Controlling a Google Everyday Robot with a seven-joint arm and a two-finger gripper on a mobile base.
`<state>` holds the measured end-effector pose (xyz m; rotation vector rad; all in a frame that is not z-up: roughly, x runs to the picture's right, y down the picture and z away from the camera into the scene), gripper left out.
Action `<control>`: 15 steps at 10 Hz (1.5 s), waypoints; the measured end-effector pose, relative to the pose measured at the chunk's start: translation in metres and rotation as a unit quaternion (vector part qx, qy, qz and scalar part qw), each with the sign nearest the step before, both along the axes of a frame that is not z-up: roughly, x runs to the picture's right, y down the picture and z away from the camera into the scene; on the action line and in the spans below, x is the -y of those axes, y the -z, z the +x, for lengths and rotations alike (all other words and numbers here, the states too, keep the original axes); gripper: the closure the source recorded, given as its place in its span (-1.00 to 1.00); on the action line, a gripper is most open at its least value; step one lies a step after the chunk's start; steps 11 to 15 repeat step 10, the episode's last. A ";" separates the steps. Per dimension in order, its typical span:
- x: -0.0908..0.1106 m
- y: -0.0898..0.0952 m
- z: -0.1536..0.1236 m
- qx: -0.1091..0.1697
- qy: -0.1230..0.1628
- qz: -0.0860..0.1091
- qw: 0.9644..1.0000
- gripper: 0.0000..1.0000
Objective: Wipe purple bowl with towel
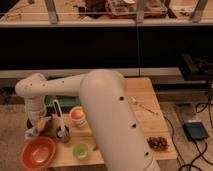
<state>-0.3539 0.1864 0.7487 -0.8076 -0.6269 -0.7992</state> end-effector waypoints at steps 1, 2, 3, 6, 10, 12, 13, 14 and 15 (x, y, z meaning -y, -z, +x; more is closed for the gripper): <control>0.004 -0.005 0.002 0.006 -0.004 0.002 1.000 1.00; 0.008 -0.008 0.002 0.014 -0.005 0.005 1.000 1.00; 0.012 -0.011 -0.001 0.023 -0.002 0.008 1.000 1.00; 0.021 -0.022 -0.005 0.025 0.006 0.012 1.000 1.00; 0.030 -0.042 -0.010 0.013 0.021 0.013 1.000 1.00; 0.030 -0.042 -0.010 0.013 0.021 0.013 1.000 1.00; 0.030 -0.042 -0.010 0.013 0.021 0.013 1.000 1.00; 0.030 -0.042 -0.010 0.013 0.021 0.013 1.000 1.00; 0.030 -0.042 -0.010 0.013 0.021 0.013 1.000 1.00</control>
